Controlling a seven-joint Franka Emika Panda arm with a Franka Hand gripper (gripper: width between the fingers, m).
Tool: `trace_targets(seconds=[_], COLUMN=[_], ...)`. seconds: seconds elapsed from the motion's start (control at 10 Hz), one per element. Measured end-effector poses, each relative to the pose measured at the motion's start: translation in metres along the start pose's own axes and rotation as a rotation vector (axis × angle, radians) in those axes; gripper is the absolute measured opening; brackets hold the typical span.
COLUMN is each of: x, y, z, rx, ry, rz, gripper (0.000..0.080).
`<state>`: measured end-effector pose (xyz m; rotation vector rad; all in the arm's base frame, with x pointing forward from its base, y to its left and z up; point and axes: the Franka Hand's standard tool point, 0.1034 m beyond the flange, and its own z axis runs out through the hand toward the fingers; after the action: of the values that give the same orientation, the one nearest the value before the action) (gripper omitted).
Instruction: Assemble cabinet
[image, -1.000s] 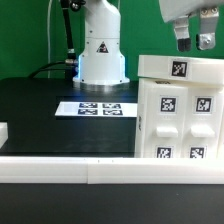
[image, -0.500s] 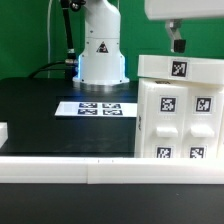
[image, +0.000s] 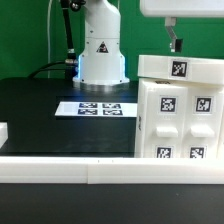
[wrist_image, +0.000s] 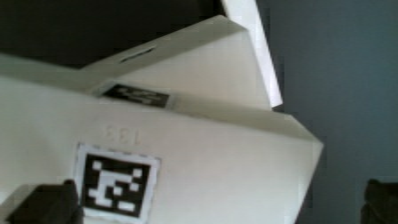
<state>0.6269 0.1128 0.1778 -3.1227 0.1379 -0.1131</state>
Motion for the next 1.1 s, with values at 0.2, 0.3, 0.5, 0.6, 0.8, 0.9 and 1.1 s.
trace_targets(seconds=[0.2,0.3,0.5,0.6,0.8,0.9,1.1], x=[0.001,0.001,0.002,0.002,0.001,-0.004,-0.007], y=[0.003,0.003,0.006,0.007,0.009,0.009,0.013], z=[-0.004,-0.005,-0.005,-0.005,-0.002,0.005,0.011], rx=[-0.003,-0.005,-0.016,-0.017,-0.023,-0.026,-0.023], ry=[0.0,-0.007,-0.01,-0.012,-0.012,-0.018,-0.031], rz=[-0.335,-0.522,-0.686,-0.764,-0.944,-1.03,-1.053], gripper=[0.0797,0.0797,0.0797,0.0797,0.0797,0.0797,0.0797])
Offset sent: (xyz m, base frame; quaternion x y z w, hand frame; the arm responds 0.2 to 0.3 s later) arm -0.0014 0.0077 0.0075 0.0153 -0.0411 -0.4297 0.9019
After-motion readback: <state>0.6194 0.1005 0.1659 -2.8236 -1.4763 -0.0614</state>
